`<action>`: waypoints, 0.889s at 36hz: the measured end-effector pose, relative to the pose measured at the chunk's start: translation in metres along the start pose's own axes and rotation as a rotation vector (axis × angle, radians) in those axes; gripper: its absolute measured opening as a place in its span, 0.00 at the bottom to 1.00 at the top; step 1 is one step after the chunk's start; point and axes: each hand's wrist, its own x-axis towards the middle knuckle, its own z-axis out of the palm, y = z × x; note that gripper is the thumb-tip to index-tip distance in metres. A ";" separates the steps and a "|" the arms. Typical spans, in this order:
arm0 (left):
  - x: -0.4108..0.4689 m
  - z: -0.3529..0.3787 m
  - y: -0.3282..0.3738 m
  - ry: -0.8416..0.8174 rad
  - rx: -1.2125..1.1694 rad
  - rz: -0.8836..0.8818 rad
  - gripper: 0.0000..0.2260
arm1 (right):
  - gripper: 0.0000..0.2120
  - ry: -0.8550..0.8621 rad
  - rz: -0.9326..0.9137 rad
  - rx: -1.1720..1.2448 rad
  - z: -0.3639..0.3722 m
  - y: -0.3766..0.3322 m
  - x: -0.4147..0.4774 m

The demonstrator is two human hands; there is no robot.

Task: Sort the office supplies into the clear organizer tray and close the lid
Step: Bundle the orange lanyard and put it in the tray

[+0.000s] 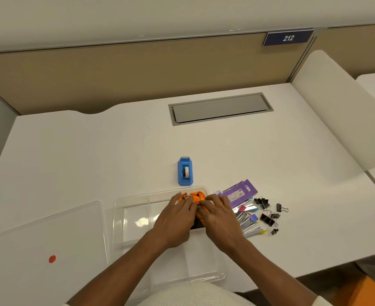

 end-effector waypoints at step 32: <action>0.007 -0.021 0.008 -0.207 0.092 -0.142 0.28 | 0.19 -0.025 -0.150 0.015 0.007 0.009 0.012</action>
